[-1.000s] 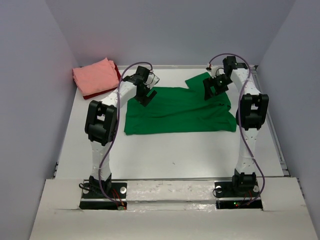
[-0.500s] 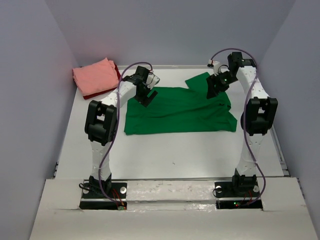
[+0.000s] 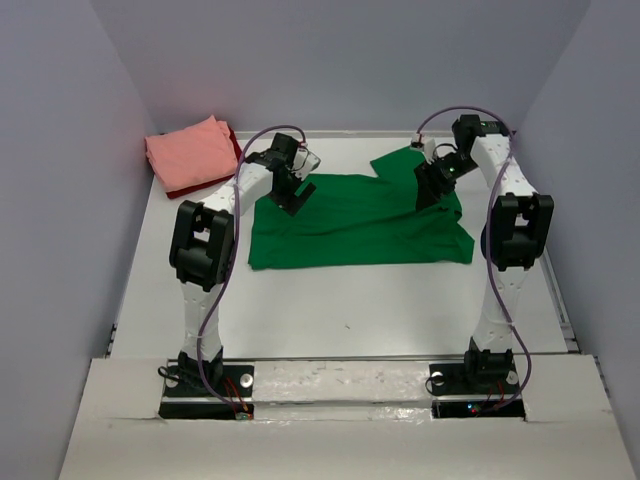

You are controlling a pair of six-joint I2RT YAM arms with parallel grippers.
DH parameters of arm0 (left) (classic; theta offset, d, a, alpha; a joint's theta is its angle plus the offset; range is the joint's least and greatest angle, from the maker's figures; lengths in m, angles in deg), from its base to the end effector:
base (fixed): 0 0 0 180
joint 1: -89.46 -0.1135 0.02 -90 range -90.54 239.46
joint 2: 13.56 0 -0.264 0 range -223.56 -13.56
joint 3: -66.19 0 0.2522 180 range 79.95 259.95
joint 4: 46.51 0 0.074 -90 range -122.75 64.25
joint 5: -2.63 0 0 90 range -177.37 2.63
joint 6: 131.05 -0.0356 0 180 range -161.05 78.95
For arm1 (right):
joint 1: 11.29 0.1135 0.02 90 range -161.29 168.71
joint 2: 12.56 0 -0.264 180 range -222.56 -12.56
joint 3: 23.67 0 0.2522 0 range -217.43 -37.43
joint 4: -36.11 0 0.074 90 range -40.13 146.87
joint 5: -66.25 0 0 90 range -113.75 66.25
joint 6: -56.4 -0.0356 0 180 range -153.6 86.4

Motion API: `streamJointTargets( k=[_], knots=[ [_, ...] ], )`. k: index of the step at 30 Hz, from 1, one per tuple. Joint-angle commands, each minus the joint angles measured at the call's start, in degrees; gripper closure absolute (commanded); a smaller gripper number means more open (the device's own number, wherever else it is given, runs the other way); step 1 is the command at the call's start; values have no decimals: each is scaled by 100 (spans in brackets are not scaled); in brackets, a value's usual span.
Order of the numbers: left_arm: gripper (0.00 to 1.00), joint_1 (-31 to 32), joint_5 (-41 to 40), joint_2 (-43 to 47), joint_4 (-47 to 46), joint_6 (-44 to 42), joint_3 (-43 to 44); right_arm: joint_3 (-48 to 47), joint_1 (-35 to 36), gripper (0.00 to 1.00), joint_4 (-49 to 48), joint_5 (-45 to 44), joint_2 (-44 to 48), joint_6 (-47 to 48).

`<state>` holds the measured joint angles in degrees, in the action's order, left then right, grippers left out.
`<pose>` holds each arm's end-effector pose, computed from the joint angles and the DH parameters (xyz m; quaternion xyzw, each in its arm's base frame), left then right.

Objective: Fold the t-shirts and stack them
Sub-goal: Fold the flattened tshirt in 1/3 of the way

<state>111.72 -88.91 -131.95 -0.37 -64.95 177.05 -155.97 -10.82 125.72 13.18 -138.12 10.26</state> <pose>0.4265 -0.1735 0.2244 0.3686 0.8757 0.0172 0.3115 0.4365 0.0250 0.2562 -0.3754 0.8693 0.2719 0.1717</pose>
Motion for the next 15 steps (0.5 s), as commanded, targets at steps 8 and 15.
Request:
streamJointTargets(
  k=[8, 15],
  knots=[
    [1, 33, 119, 273, 146, 17, -112, 727, 41, 39, 940, -265, 93, 492],
    [1, 59, 128, 220, 154, 26, -95, 1158, 41, 36, 747, -300, 216, 642]
  ],
)
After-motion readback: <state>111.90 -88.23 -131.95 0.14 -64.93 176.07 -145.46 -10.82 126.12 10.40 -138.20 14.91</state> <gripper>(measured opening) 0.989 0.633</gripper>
